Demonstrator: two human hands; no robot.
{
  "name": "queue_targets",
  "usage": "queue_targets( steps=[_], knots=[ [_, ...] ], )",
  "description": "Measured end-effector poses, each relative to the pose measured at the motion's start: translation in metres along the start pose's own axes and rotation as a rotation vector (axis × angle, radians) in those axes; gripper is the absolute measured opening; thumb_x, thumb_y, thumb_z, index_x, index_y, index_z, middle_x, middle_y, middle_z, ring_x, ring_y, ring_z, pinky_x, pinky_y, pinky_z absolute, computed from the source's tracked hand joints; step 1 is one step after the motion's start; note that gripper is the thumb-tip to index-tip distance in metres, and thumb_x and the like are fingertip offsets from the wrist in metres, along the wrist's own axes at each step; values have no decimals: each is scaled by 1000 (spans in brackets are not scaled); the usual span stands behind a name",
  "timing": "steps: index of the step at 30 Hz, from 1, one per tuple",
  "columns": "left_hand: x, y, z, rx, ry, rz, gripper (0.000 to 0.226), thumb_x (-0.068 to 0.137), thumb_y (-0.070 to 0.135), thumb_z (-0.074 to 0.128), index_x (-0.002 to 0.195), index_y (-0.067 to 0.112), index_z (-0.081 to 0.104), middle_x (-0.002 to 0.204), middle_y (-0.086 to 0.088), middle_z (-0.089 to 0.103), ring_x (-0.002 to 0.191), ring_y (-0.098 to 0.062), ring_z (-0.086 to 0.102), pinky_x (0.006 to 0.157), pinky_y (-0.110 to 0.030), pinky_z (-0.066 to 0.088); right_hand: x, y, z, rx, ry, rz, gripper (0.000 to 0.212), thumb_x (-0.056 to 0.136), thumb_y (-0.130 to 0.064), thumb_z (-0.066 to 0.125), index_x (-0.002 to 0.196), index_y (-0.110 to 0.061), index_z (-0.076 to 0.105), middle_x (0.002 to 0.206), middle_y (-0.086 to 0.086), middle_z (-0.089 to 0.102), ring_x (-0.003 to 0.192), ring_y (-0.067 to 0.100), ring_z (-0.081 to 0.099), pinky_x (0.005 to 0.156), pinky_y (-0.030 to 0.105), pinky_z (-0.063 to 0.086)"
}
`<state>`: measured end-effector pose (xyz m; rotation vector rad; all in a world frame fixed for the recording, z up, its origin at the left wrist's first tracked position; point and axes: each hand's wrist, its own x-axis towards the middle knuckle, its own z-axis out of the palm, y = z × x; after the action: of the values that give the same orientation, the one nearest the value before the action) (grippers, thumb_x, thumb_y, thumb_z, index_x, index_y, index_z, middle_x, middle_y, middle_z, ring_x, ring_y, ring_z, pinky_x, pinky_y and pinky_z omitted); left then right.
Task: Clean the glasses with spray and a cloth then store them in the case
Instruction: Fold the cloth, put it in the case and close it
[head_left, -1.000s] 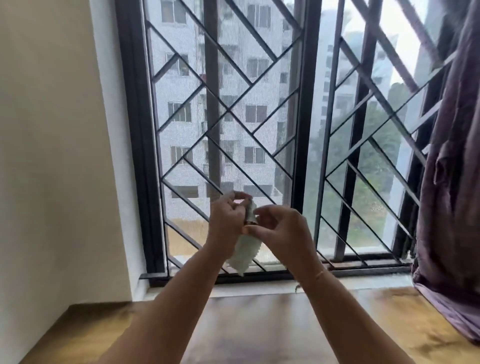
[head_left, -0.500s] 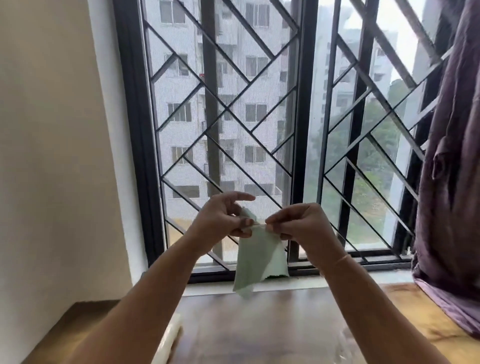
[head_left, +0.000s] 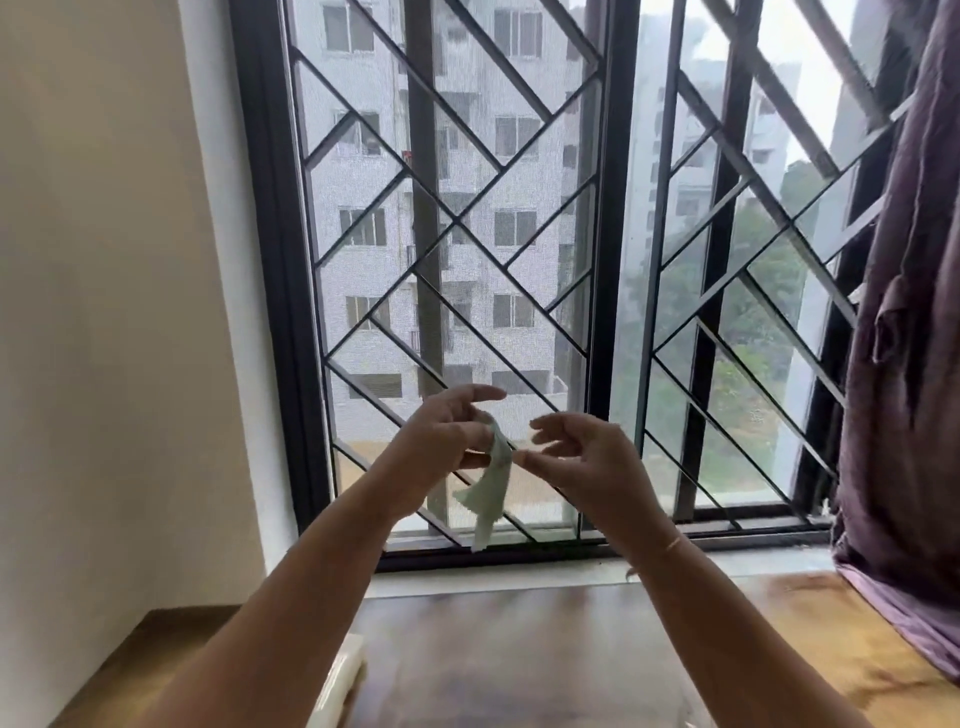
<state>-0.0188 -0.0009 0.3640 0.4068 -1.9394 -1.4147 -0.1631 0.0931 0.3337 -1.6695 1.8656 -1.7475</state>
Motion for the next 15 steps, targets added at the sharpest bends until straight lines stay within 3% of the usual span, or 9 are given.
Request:
queue_targets(
  steps=[3,7,9,12,15],
  knots=[
    [0,-3,7,175,1,61,38,85,-8,46,111,16,58,77,-3,53,68,-12,55,62,-26,49,-1,-3,15,-27,-23,-22,46,70,-27,76,112,-16,60,95,-1,68,88,9,65,79,28,55],
    [2,-9,10,587,31,279,59,74,-13,41,117,24,58,72,4,56,64,-6,53,65,-20,45,1,-3,25,169,-102,102,41,57,-33,71,94,-15,69,77,16,71,68,24,65,70,53,53],
    [0,-10,9,654,52,346,65,68,-13,37,117,22,59,72,5,55,63,-4,53,64,-14,42,1,-2,23,278,-122,156,35,51,-32,70,79,-12,73,74,19,70,67,25,61,68,50,53],
    [-3,-12,7,668,42,379,69,66,-17,34,115,23,61,73,8,55,65,1,53,64,-7,39,-3,-1,19,310,-165,162,16,51,-19,69,65,-11,72,64,10,63,63,19,54,61,36,44],
    [-4,-11,7,621,61,393,67,67,-18,34,112,23,64,77,5,56,70,3,53,66,-5,38,-8,5,19,224,-221,164,11,52,-7,60,46,-15,58,47,-5,46,52,12,41,53,27,33]
  ],
)
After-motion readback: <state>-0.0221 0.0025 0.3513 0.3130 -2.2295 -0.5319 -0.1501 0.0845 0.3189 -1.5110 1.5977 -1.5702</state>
